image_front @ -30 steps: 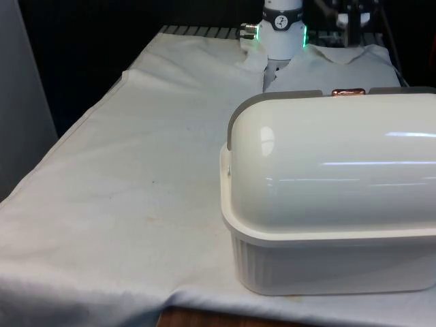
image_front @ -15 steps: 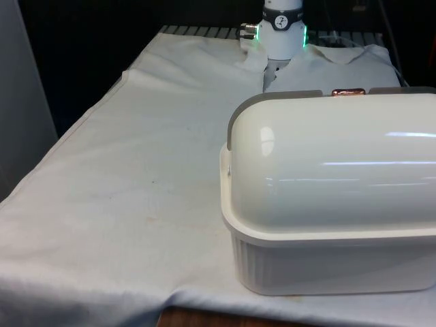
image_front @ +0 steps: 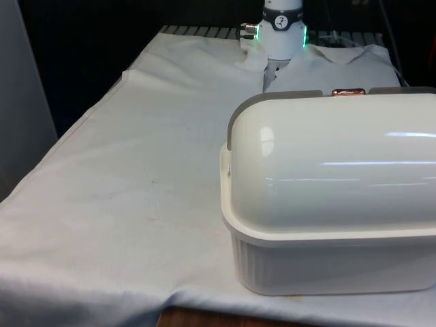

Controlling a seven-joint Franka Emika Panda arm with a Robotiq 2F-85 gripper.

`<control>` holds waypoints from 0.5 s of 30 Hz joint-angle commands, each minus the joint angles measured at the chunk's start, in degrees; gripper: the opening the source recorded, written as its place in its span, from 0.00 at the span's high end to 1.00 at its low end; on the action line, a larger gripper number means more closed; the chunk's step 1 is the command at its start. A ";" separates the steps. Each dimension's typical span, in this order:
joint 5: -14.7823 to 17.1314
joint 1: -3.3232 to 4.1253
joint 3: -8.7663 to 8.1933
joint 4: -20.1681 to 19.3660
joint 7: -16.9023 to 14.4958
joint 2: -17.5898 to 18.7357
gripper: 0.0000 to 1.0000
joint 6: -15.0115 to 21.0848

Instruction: Open the lid, then close it.

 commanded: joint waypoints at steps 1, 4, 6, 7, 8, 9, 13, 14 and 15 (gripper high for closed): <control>0.00 0.00 0.00 0.00 0.00 0.00 0.84 0.00; -0.11 0.06 -0.06 0.00 0.06 0.00 0.74 -0.06; -0.11 0.06 -0.06 0.00 0.06 0.00 0.58 -0.06; -0.11 0.06 -0.06 0.00 0.06 0.00 0.53 -0.06; -0.11 0.06 -0.06 0.00 0.06 0.00 0.49 -0.06; -0.11 0.06 -0.06 0.00 0.06 0.00 0.44 -0.06; -0.11 0.06 -0.06 0.00 0.06 0.00 0.30 -0.06; -0.11 0.06 -0.06 0.00 0.06 0.00 0.20 -0.06; -0.11 0.06 -0.06 0.11 0.06 0.11 0.15 0.00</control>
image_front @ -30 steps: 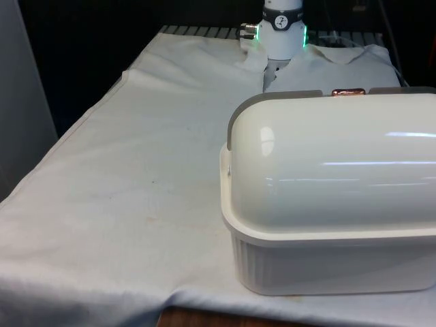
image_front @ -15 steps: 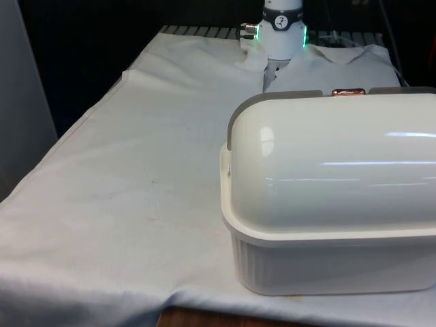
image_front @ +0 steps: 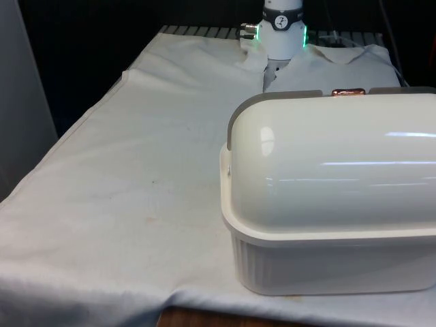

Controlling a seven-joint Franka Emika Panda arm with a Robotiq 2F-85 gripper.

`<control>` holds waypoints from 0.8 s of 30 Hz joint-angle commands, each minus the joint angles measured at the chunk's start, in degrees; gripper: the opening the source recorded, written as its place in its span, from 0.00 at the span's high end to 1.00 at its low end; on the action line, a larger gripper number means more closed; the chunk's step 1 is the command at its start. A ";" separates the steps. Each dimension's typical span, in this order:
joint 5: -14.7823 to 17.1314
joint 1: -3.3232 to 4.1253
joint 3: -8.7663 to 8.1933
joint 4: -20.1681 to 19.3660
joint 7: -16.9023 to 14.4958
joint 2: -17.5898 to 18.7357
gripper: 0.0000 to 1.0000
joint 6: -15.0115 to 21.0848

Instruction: Open the lid, then close it.

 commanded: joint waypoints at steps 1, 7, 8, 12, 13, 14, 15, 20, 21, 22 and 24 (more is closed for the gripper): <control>-0.11 0.11 -0.06 0.23 0.11 0.17 0.11 0.06; 0.00 0.11 0.06 0.80 0.11 0.74 0.00 0.23; 0.00 0.17 0.06 0.92 0.17 0.86 0.00 0.29; -0.17 0.29 0.17 1.89 0.34 1.72 0.00 0.80; -0.17 0.34 0.17 2.06 0.40 1.95 0.00 1.03; -0.23 0.34 0.23 2.23 0.40 2.12 0.00 1.32; -0.23 0.40 0.23 2.46 0.40 2.35 0.00 1.60; -0.34 0.46 0.34 3.32 0.46 3.55 0.00 3.15; -0.34 0.52 0.34 3.50 0.46 3.84 0.00 3.44; -0.40 0.52 0.29 3.67 0.46 4.13 0.00 3.78; -0.63 0.57 0.23 4.07 0.46 4.87 0.00 4.47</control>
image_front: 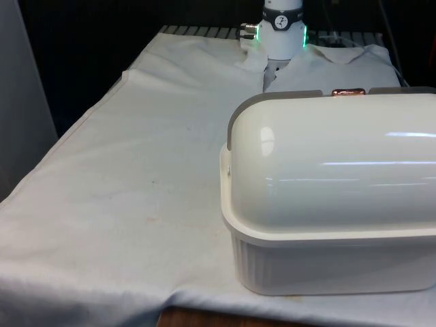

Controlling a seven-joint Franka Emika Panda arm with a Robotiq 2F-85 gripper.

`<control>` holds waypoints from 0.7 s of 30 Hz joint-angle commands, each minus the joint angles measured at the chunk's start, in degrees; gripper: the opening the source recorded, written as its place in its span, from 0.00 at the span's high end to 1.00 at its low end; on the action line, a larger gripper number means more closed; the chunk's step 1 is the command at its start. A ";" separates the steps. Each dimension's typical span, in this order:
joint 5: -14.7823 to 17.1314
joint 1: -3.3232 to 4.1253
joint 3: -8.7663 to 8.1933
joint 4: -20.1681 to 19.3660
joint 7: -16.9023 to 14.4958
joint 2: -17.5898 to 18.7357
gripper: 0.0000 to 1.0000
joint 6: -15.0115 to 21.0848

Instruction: Open the lid, then close it.

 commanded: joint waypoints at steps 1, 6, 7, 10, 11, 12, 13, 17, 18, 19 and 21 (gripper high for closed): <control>-0.06 0.06 0.00 0.23 0.00 0.34 0.00 0.29; -2.06 0.52 -0.57 1.43 0.69 2.75 0.00 2.92; -2.35 0.57 -0.57 1.43 0.74 2.98 0.00 3.32; -3.38 0.57 -0.63 1.09 1.09 3.67 0.00 4.81; -3.55 0.52 -0.63 0.97 1.15 3.78 0.00 5.21; -2.64 0.23 0.00 1.26 0.40 3.38 0.00 3.90; -3.55 0.52 -0.63 0.97 1.15 3.78 0.00 5.21; -3.50 0.52 -0.63 0.29 1.03 4.58 0.00 6.36; -3.44 0.46 -0.57 0.17 1.03 4.76 0.00 6.59; -3.38 0.40 -0.52 0.11 0.97 4.93 0.00 6.76; -2.92 0.17 -0.11 0.17 0.46 5.16 0.00 6.36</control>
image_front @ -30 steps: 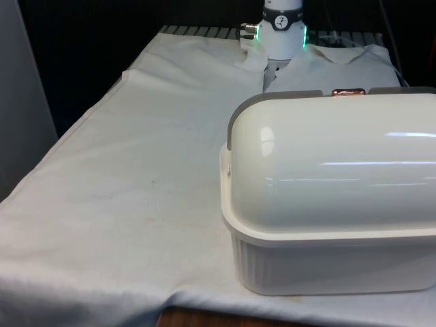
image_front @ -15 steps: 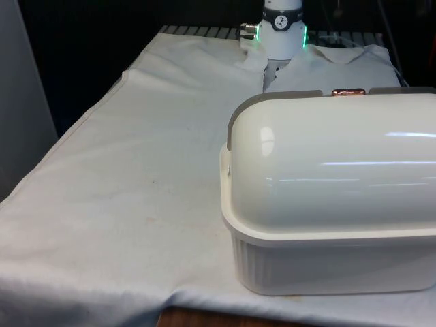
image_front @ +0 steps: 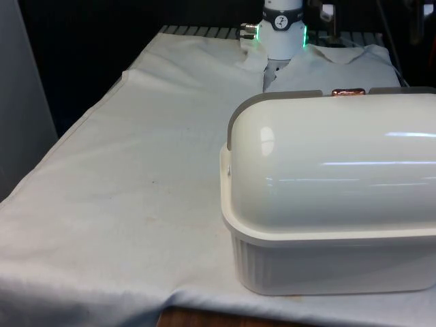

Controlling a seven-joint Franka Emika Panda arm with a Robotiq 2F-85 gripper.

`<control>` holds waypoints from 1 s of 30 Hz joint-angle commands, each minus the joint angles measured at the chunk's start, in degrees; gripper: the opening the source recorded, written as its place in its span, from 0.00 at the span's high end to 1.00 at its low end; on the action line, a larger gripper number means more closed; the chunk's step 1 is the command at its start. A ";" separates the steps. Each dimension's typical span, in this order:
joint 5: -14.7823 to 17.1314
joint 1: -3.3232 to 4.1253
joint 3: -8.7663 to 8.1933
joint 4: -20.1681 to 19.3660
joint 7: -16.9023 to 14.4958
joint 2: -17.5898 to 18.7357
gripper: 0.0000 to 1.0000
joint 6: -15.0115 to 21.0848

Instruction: Open the lid, then close it.

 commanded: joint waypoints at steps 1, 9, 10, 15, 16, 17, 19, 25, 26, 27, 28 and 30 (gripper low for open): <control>-0.29 0.17 -0.29 -0.29 0.40 0.40 0.00 1.03; 0.00 -0.06 0.00 -0.52 0.00 1.66 0.08 1.55; 0.00 0.00 -0.06 -0.69 0.11 1.78 0.08 2.18; 0.06 -0.06 0.00 -0.69 0.06 2.06 0.38 2.29; 0.06 -0.06 0.00 -0.69 0.06 2.06 0.43 2.29; 0.06 -0.06 0.00 -0.74 0.06 2.06 0.48 2.35; 0.00 -0.06 0.00 -0.57 0.00 2.01 0.58 1.60; 0.06 -0.06 0.06 -0.74 0.00 2.18 0.89 2.41; 0.06 0.00 0.00 -0.80 0.06 2.35 0.94 2.46; 0.00 -0.06 0.00 -0.63 0.00 2.06 0.99 1.60; 0.00 0.00 0.00 -0.86 0.11 2.46 0.99 2.52; 0.06 0.06 0.06 -0.92 0.17 2.81 1.00 2.46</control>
